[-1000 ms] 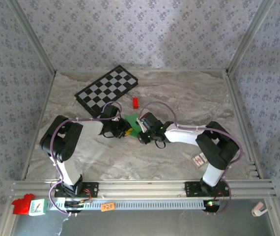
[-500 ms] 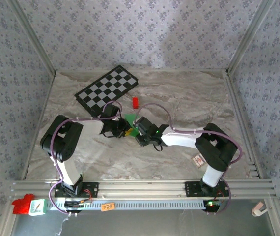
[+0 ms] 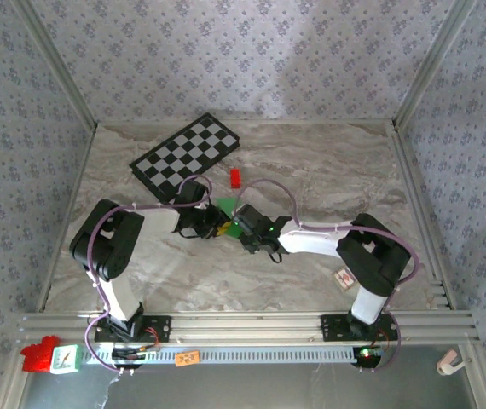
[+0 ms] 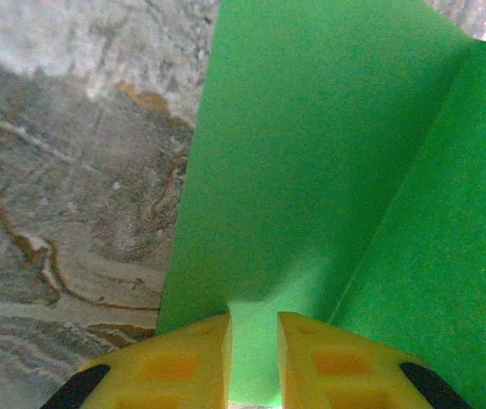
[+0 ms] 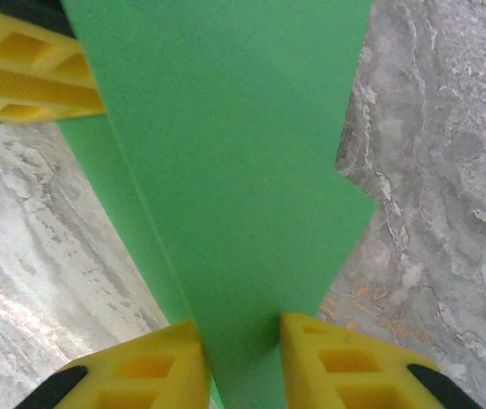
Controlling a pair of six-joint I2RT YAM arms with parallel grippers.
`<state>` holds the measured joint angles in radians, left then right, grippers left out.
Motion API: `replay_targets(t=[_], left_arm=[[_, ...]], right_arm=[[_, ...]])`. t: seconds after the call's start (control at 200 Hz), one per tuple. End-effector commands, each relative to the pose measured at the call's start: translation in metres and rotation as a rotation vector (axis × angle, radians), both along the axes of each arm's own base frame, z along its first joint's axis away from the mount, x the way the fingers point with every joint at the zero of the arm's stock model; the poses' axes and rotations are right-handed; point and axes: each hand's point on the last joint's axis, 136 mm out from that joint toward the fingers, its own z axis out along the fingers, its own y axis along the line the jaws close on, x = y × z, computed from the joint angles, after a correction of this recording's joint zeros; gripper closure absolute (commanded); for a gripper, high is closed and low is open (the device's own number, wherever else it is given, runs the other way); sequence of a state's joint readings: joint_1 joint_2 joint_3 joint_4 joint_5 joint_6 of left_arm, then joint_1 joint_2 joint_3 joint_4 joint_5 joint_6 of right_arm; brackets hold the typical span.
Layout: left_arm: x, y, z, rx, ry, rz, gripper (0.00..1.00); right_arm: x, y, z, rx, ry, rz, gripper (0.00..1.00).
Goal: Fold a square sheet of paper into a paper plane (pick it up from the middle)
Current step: Fourth fold the wing at the center of the table.
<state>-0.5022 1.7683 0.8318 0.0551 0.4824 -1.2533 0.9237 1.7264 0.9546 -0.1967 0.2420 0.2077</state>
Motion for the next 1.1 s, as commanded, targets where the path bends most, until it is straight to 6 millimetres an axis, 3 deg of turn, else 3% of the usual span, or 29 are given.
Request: replay_targets(t=[0.0,0.23,0.67,1.094], left_arm=[[-0.019,0.007,-0.020,0.058,0.087,-0.017,0.78],[-0.018,0.008,-0.017,0.057,0.077,-0.016,0.78],[-0.017,0.011,-0.009,0.066,0.059,-0.019,0.78],[-0.004,0.017,0.029,0.047,-0.103,-0.012,0.72]], right_arm=[[0.002,0.002,0.000,-0.033,-0.003,0.004,0.76],[-0.002,0.009,-0.001,0.004,0.030,0.033,0.85],[-0.003,0.012,-0.005,0.095,0.120,0.050,0.88],[-0.008,0.012,-0.015,0.239,0.293,0.046,0.89]])
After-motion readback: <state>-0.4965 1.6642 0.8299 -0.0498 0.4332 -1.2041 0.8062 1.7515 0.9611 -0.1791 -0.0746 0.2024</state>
